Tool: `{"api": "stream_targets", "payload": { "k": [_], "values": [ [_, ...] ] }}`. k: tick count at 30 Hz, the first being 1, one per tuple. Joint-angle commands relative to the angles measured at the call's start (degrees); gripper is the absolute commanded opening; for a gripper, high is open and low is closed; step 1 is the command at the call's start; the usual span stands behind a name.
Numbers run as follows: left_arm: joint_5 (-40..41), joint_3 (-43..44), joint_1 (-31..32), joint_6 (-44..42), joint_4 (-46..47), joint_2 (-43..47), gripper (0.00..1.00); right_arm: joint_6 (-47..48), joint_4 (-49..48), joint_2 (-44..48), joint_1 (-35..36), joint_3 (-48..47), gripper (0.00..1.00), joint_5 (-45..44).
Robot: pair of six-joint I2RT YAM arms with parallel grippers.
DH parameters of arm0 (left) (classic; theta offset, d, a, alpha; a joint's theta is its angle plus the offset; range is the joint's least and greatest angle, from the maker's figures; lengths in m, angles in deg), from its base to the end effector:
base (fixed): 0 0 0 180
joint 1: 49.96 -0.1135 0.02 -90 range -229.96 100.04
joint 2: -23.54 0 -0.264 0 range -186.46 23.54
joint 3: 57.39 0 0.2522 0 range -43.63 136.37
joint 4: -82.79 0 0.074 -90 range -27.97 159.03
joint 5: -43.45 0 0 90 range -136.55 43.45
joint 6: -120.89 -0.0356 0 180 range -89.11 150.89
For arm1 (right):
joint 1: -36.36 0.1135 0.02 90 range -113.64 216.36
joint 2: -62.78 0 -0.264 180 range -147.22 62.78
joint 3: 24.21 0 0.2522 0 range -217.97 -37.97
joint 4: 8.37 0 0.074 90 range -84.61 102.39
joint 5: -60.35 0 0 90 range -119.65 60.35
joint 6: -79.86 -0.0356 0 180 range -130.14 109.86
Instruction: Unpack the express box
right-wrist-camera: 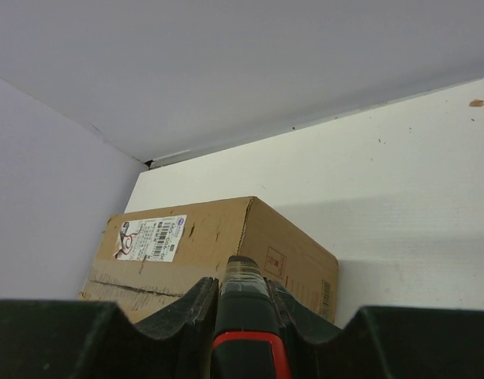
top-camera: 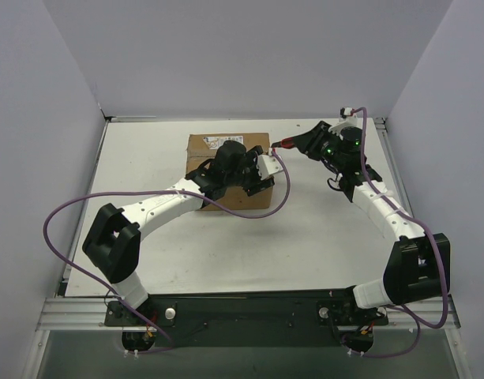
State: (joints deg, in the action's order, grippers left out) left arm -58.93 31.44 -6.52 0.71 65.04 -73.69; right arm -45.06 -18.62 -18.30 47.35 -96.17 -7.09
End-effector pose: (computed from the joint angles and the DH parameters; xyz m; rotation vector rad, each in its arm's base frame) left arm 0.2855 -0.2808 0.2906 1.3263 1.5433 -0.3648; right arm 0.3262 0.0773 0.3364 0.0133 1.6300 0.9287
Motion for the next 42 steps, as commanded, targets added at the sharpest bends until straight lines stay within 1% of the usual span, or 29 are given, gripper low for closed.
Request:
{"api": "stream_targets", "payload": {
  "k": [1,12,42],
  "values": [
    [-2.6,0.5,0.4,2.5,-2.5,-2.2,0.72,0.5,-1.0,2.0,0.7,-1.3,0.0,1.6],
    [-0.1,2.6,0.5,3.7,-1.6,-4.7,0.71,2.0,5.0,4.3,1.3,-0.9,0.0,2.9],
    [2.7,2.5,-0.5,3.8,-0.5,-5.5,0.71,5.7,12.6,10.0,1.3,2.6,0.0,6.1]
  ]
}}
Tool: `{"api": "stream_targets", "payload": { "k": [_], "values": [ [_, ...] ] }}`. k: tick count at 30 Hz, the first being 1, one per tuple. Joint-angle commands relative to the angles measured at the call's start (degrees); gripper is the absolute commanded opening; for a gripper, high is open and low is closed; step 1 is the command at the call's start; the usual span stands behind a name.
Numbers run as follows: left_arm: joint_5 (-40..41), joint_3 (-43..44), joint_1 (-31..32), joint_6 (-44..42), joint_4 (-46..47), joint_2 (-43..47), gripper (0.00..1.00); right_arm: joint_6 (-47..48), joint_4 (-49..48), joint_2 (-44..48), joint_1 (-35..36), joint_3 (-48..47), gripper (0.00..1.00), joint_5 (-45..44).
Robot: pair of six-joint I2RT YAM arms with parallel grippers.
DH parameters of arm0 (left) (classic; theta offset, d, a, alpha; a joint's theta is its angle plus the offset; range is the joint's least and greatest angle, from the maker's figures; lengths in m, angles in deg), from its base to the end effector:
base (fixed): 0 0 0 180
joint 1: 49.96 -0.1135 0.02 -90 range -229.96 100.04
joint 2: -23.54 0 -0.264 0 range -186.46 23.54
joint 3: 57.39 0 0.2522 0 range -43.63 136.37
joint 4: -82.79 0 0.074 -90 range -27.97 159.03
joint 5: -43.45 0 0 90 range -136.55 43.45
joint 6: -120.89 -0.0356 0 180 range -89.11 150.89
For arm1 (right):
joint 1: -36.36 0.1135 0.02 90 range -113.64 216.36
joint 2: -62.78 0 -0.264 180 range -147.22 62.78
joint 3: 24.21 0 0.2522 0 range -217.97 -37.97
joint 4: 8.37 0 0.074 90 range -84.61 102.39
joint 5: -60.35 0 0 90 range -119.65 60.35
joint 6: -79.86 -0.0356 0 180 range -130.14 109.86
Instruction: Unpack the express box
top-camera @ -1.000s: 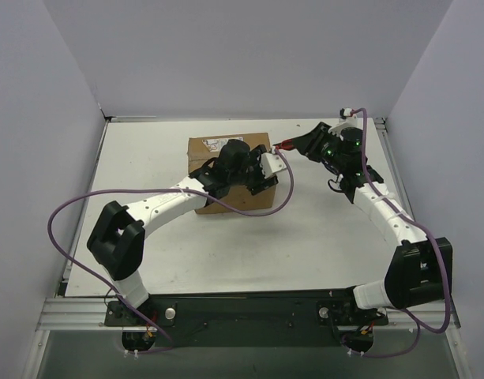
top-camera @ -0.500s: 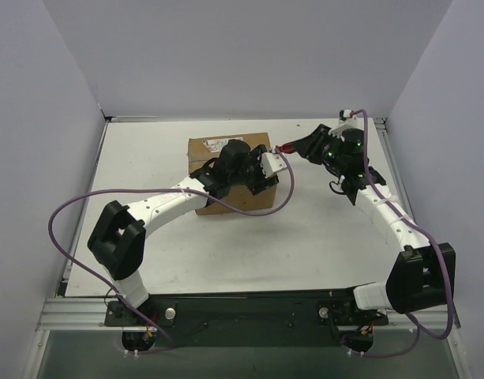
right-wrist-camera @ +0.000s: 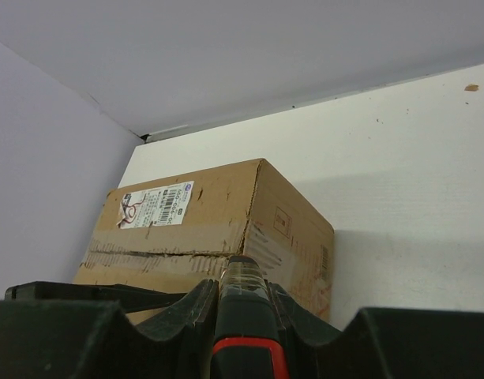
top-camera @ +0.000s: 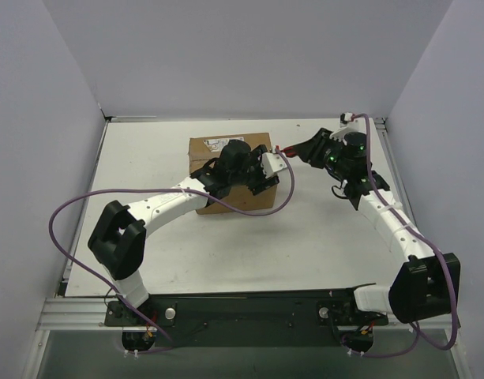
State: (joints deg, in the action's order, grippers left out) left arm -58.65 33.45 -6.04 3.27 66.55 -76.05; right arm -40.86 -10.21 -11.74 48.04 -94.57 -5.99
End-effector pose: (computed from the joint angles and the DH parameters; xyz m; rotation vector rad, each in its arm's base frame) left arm 0.2915 -0.2911 0.2895 1.2875 1.5545 -0.3932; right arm 0.2983 0.0763 0.3453 -0.0545 1.6833 0.8958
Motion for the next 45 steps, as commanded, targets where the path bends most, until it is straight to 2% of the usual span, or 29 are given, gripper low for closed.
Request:
{"api": "stream_targets", "payload": {
  "k": [1,18,32,37,38,41,43,45],
  "values": [
    [2.5,0.5,-1.0,1.2,-2.0,-3.2,0.71,1.6,4.4,3.6,0.6,1.3,0.0,5.0],
    [2.4,1.7,-1.9,2.0,-2.6,-4.7,0.66,3.5,9.6,7.6,0.1,2.6,0.0,5.5],
    [-0.5,2.0,-1.3,2.0,-3.3,-3.9,0.66,5.4,14.7,11.2,-4.6,1.1,0.0,7.0],
    [-5.6,8.4,-0.2,5.8,-7.4,1.2,0.76,9.8,15.3,10.4,-6.6,-0.8,0.0,5.5],
    [-7.4,11.8,-0.2,6.9,-8.0,2.0,0.76,12.4,15.4,10.6,-6.5,-0.9,0.0,5.3],
    [-6.9,16.7,-0.5,8.2,-9.4,4.9,0.78,17.9,17.8,11.7,-6.2,-0.5,0.0,5.7],
    [-5.6,17.9,-1.5,7.8,-10.2,6.1,0.79,20.3,19.9,12.2,-5.8,-0.1,0.0,6.3],
    [-5.5,18.3,-5.5,8.2,-10.2,6.5,0.78,23.0,22.0,13.0,-5.2,0.6,0.0,8.1]
  ]
}}
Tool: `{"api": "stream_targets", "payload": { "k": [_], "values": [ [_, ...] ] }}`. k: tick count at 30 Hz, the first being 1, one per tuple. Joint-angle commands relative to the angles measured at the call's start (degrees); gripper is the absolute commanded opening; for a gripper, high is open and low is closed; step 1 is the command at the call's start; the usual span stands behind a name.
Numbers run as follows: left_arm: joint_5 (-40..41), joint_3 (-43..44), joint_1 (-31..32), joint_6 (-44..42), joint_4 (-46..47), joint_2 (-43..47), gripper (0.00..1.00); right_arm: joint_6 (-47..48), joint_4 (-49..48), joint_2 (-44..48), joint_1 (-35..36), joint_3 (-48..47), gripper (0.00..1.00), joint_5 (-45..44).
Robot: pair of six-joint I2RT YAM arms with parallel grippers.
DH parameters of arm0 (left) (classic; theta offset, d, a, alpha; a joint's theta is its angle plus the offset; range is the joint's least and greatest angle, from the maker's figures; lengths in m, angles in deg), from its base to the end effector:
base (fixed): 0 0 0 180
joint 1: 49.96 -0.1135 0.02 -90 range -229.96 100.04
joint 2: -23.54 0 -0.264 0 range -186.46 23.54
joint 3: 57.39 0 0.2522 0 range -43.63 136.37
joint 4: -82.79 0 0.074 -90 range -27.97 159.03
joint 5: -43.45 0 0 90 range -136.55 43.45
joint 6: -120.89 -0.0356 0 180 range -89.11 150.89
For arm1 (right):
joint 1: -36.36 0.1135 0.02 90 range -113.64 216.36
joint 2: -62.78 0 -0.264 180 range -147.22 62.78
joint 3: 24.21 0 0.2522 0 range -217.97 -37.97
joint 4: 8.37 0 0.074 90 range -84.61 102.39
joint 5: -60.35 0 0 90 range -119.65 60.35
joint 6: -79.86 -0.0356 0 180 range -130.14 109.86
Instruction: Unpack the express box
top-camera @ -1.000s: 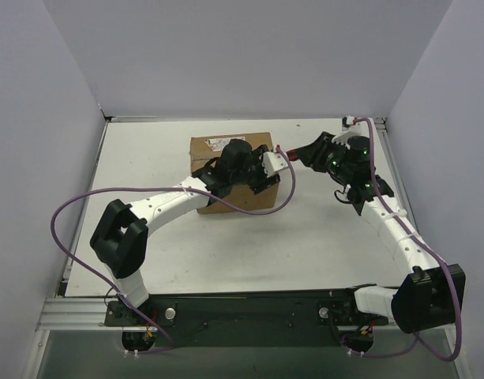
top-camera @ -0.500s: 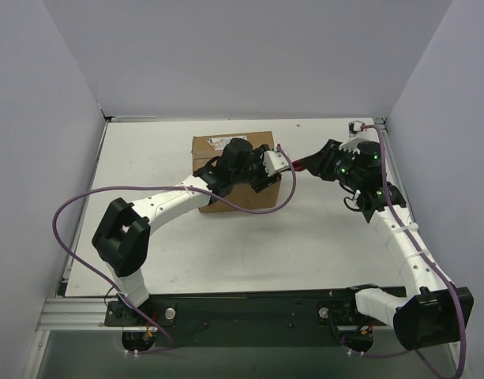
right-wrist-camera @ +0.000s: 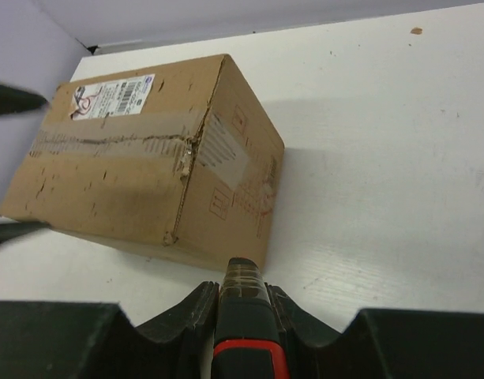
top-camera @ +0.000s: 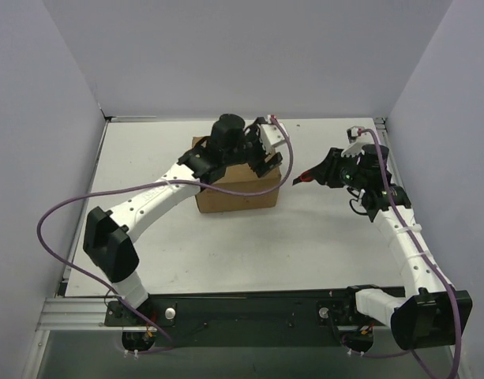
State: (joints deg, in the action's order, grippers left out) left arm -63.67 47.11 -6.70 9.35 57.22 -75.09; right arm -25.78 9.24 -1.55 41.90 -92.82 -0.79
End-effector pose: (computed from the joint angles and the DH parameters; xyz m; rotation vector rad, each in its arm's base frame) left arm 0.2930 -0.2901 0.3639 1.2038 1.5161 -0.5400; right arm 0.2566 0.0422 0.3460 -0.2058 1.8199 0.7147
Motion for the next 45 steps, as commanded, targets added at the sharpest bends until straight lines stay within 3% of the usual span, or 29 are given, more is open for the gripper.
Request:
{"api": "stream_targets", "payload": {
  "k": [1,5,8,9,11,14,18,24,30,35,38,41,45],
  "values": [
    [-0.5,4.4,-6.8,2.4,0.0,5.3,0.77,9.0,3.3,3.2,1.4,-1.0,0.0,3.6],
    [-0.1,4.6,-18.3,3.5,2.2,2.0,0.61,15.6,6.2,3.3,6.7,-1.7,0.0,7.3],
    [-2.2,8.7,-23.2,5.8,2.7,-4.1,0.4,21.7,9.5,1.3,10.3,-3.5,0.0,8.4],
    [-3.3,12.3,-25.8,6.2,2.4,-8.0,0.22,22.1,9.5,0.6,12.3,-4.6,0.0,6.8],
    [-6.9,16.7,-28.1,6.0,0.3,-12.4,0.01,24.3,10.2,-2.5,14.8,-6.0,0.0,4.3],
    [-13.4,24.0,-30.9,5.5,-3.8,-21.1,0.0,28.4,12.6,-7.5,17.5,-10.4,0.0,2.0],
    [-23.1,25.5,-32.9,2.1,-10.4,-23.3,0.0,31.9,17.0,-13.9,21.6,-17.9,0.0,-3.5],
    [-33.1,5.2,-33.2,-2.7,-9.5,-11.8,0.0,34.3,19.2,-22.6,19.8,-26.4,0.0,-8.6],
    [-33.8,-13.1,-30.5,-1.8,-12.4,3.5,0.0,38.2,19.0,-30.1,17.0,-35.0,0.0,-10.9],
    [-30.4,-24.3,-21.0,-9.5,-21.1,15.0,0.0,37.2,17.8,-39.5,20.3,-47.2,0.0,-9.5],
    [-27.1,-28.8,-18.1,-8.3,-20.4,19.9,0.0,33.1,16.9,-48.3,23.1,-56.3,0.0,-9.3],
    [-23.1,-28.9,-18.1,-10.6,-23.4,23.4,0.0,31.1,16.9,-51.8,24.0,-63.0,0.0,-12.7],
    [-20.2,-24.7,-18.0,-18.7,-32.4,27.4,0.0,26.4,15.7,-50.5,20.0,-63.6,0.0,-15.6]
  ]
}}
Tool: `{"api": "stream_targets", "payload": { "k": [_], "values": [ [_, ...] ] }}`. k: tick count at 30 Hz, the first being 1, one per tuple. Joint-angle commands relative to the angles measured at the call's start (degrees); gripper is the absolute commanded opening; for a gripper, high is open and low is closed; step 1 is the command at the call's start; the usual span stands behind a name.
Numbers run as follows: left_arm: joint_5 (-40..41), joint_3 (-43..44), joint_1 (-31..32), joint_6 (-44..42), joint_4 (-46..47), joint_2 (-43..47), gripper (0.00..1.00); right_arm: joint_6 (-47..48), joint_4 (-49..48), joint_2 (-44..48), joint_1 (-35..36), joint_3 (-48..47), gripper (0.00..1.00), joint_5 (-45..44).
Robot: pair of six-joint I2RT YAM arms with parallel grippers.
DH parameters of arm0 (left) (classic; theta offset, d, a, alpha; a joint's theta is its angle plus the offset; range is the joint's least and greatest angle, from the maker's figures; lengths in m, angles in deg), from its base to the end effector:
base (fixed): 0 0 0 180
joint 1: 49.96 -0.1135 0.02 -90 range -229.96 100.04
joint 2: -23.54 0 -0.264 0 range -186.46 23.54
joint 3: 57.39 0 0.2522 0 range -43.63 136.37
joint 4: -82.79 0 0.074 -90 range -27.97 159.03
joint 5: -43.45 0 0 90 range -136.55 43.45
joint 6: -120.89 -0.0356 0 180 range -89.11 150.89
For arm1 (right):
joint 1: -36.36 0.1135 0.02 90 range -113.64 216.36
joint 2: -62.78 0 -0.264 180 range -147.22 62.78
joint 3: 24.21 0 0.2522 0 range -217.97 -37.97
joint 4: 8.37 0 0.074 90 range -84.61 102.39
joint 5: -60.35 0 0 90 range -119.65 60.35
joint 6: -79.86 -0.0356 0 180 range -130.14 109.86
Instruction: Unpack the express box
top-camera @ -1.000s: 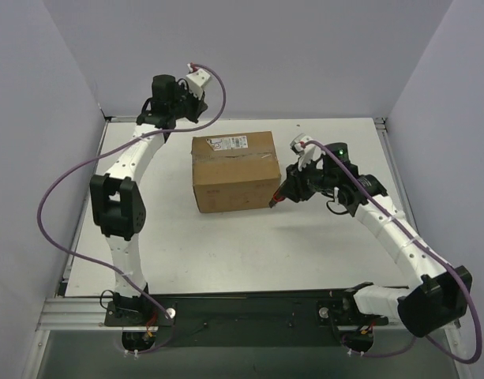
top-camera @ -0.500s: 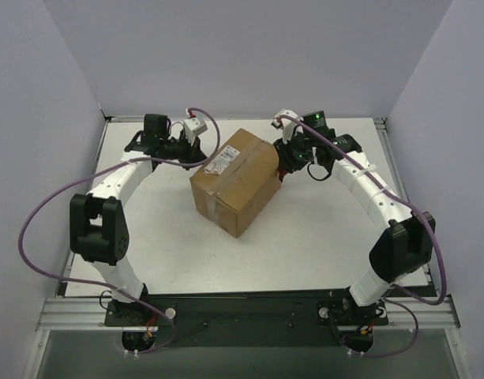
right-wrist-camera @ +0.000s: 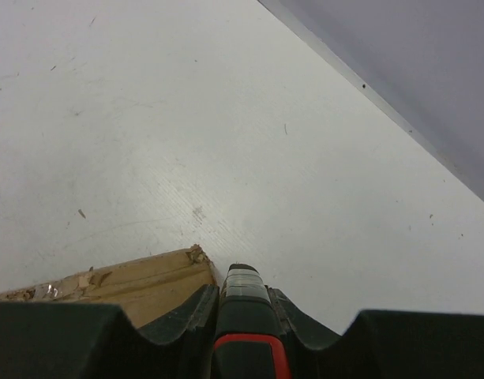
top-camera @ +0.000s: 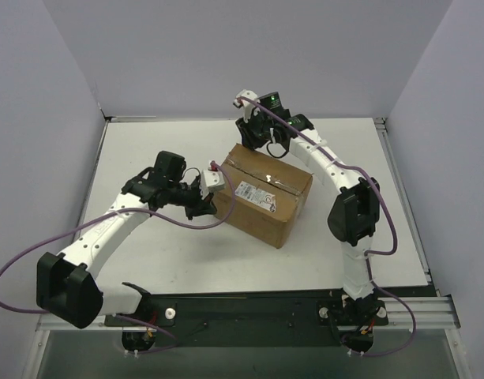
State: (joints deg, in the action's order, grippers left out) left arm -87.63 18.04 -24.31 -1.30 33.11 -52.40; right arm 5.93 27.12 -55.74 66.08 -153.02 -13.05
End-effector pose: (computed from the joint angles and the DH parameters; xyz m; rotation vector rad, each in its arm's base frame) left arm 0.2356 -0.1391 0.2899 1.3823 1.8582 -0.8111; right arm 0.4223 0.2528 0.3445 -0.9534 1.7793 0.4427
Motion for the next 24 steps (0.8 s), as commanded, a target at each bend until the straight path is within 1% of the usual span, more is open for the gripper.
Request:
{"api": "stream_targets", "payload": {
  "k": [1,3,4,5,6,7,8,9,10,11,12,13,14,15,16,17,18,20,22,24],
  "values": [
    [4.9,5.1,-0.5,-8.3,-8.9,6.6,0.0,-7.0,-2.4,5.1,-5.2,-2.7,0.0,-3.4],
    [5.4,5.9,-0.8,-7.5,-6.8,8.8,0.0,-8.3,-2.8,9.6,-8.5,0.1,0.0,-3.2],
    [6.7,6.2,-0.9,-5.2,-2.4,10.5,0.0,-9.6,-3.0,11.3,-9.8,1.0,0.0,-3.2],
    [7.8,6.0,-0.9,-3.4,0.5,11.2,0.0,-10.4,-3.1,14.9,-10.8,2.3,0.0,-3.6],
    [9.7,5.7,-1.0,-1.5,3.5,11.7,0.03,-11.1,-3.4,16.7,-12.7,5.1,0.0,-4.9],
    [11.5,4.8,-1.0,1.2,9.1,11.7,0.08,-12.1,-3.5,18.7,-13.6,6.6,0.0,-5.5],
    [16.1,4.5,-1.0,2.2,11.1,11.3,0.11,-14.0,-3.5,22.5,-14.3,8.6,0.0,-6.7],
    [18.2,4.3,-1.4,3.2,13.0,10.5,0.11,-15.0,-3.2,24.5,-14.9,10.4,0.0,-8.5],
    [20.1,4.3,-3.0,5.6,16.2,8.5,0.11,-15.6,-3.3,26.7,-15.8,15.5,0.0,-10.4],
    [23.1,4.8,-4.4,7.0,17.7,7.4,0.11,-16.1,-3.3,31.3,-16.2,18.2,0.0,-11.1],
    [24.4,5.3,-5.5,8.5,19.2,6.3,0.09,-16.0,-3.3,33.6,-16.4,21.0,0.0,-11.8],
    [25.6,6.0,-7.8,11.5,21.5,3.6,0.04,-15.6,-3.3,35.8,-16.4,27.3,0.0,-13.0],
    [26.7,7.7,-8.8,12.8,22.3,2.2,0.01,-15.5,-3.2,39.9,-16.4,30.0,0.0,-13.6],
    [28.9,8.6,-9.4,14.0,23.0,0.9,0.0,-15.6,-3.3,41.8,-16.6,33.3,0.0,-14.2],
    [29.6,9.3,-10.0,14.9,24.0,-1.6,0.0,-15.6,-3.3,43.7,-16.7,36.0,0.0,-14.7],
    [30.1,10.0,-10.4,14.8,24.6,-2.8,0.0,-15.7,-3.0,46.8,-16.7,41.2,0.0,-15.0],
    [31.1,10.4,-10.4,14.7,25.2,-3.9,0.0,-15.7,-2.8,48.2,-16.7,43.4,0.0,-14.9],
    [31.1,10.6,-10.4,14.5,26.1,-7.2,0.0,-16.0,-1.7,51.6,-16.8,49.2,0.0,-14.3],
    [30.0,10.5,-10.4,15.0,25.6,-10.2,0.0,-16.1,-0.9,53.2,-16.8,52.2,0.0,-13.2],
    [27.2,9.6,-10.2,15.6,24.9,-12.0,0.0,-16.1,0.0,54.1,-16.7,54.9,0.0,-10.1]
  ]
}}
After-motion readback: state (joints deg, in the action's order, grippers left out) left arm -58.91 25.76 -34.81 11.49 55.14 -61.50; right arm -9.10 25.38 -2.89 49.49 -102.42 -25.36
